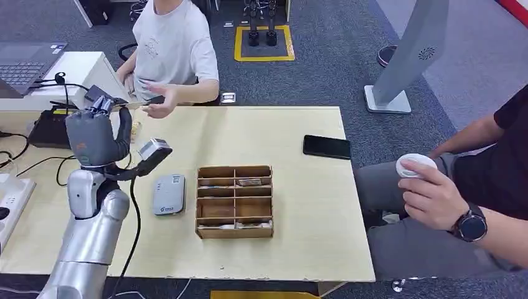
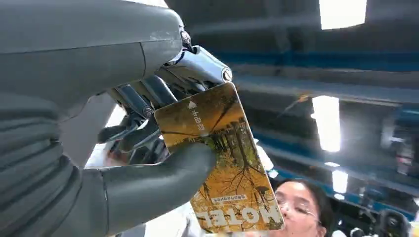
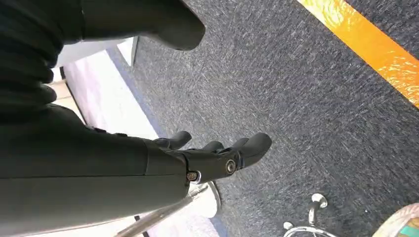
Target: Pass the card to the sensor for recognition and then transmit it.
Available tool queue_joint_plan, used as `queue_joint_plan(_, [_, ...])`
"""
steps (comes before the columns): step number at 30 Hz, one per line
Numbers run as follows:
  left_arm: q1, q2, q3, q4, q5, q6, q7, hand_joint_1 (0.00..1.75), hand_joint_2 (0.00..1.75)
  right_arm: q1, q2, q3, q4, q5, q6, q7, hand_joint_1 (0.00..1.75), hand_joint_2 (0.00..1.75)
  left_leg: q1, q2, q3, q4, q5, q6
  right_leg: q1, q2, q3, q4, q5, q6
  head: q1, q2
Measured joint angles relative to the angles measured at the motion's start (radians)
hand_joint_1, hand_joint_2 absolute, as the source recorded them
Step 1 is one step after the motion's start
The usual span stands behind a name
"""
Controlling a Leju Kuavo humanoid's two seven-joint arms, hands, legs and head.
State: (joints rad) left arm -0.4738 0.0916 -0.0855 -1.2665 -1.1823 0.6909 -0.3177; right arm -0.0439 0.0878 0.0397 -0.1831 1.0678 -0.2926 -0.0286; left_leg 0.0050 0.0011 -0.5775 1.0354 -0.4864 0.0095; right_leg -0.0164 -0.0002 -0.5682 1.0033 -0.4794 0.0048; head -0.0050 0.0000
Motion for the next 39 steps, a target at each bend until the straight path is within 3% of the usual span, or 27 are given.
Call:
queue_joint_plan(17, [-0.003, -0.031, 0.08, 0.013, -0.13, 0.0, -0.07, 1.75, 1.75, 0.002, -0.011, 0.0, -0.001, 0.0, 0.001, -0.007, 0.0, 1.75, 0.0, 0.0, 0.0, 0.0, 0.0, 0.0, 0.0, 0.0, 0.0, 0.0, 0.0, 0.0, 0.0, 0.0])
queue_joint_plan(18, [-0.003, -0.036, 0.082, 0.013, -0.117, 0.0, -0.074, 0.0, 1.75, 0.003, -0.011, 0.0, -0.001, 0.0, -0.001, -0.007, 0.0, 1.75, 0.0, 0.0, 0.0, 0.0, 0.0, 0.0, 0.0, 0.0, 0.0, 0.0, 0.0, 0.0, 0.0, 0.0])
queue_joint_plan(30, [0.005, -0.069, 0.082, 0.036, 0.063, -0.002, -0.074, 0.0, 1.75, 0.01, -0.011, -0.008, -0.001, -0.012, -0.014, 0.0, 0.0, 1.75, 0.0, 0.0, 0.0, 0.0, 0.0, 0.0, 0.0, 0.0, 0.0, 0.0, 0.0, 0.0, 0.0, 0.0])
queue_joint_plan(33, [0.059, -0.053, 0.005, 0.026, 0.139, 0.0, -0.012, 0.0, 1.75, 0.019, -0.011, -0.016, -0.001, -0.018, -0.029, -0.008, 0.0, 1.75, 0.0, 0.0, 0.0, 0.0, 0.0, 0.0, 0.0, 0.0, 0.0, 0.0, 0.0, 0.0, 0.0, 0.0])
queue_joint_plan(39, [0.096, -0.025, -0.086, 0.015, 0.182, -0.016, 0.004, 0.0, 1.75, 0.022, -0.011, -0.026, -0.001, -0.02, -0.029, -0.006, 0.0, 1.75, 0.0, 0.0, -0.001, 0.0, 0.0, 0.0, 0.0, 0.0, 0.0, 0.0, 0.0, 0.0, 0.0, 0.0])
